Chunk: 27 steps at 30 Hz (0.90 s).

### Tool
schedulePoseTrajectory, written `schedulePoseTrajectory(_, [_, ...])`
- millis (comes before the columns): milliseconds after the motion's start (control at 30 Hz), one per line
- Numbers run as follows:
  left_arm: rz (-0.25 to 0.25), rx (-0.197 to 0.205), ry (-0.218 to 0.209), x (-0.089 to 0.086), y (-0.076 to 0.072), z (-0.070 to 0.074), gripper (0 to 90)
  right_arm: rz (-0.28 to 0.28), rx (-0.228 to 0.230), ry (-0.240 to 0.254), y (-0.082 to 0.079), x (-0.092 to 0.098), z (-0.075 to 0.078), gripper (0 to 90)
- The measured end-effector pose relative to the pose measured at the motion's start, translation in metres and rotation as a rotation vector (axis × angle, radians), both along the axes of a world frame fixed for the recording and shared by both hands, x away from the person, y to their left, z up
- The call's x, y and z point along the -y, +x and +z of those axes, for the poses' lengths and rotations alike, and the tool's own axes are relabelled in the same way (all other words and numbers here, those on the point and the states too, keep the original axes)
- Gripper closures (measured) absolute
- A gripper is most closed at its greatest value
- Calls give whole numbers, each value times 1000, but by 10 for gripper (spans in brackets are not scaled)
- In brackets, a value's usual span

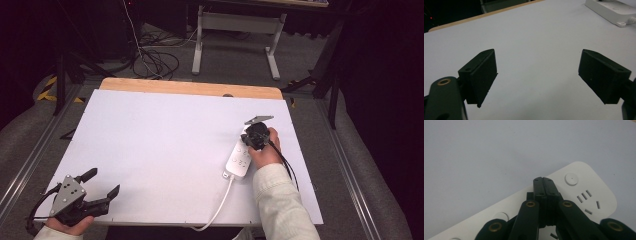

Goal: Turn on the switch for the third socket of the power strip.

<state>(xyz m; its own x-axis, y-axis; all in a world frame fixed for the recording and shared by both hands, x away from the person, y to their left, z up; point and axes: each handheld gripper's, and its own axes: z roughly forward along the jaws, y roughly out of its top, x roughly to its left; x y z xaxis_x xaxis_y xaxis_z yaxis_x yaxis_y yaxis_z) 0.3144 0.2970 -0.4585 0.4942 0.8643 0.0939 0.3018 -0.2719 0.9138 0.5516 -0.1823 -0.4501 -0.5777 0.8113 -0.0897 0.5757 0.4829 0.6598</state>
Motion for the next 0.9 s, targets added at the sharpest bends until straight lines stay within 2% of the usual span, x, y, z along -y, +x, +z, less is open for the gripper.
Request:
schedulePoseTrajectory(267, [0, 0, 0, 0, 0, 0, 156, -2, -7, 10, 1, 1, 0, 900])
schedulePoseTrajectory(667, [-2, -2, -3, 1, 0, 0, 156, -10, 8, -5, -1, -1, -2, 900])
schedulePoseTrajectory(900, [-1, -2, -6, 1, 1, 0, 156, -25, -4, 28, 0, 2, -1, 900])
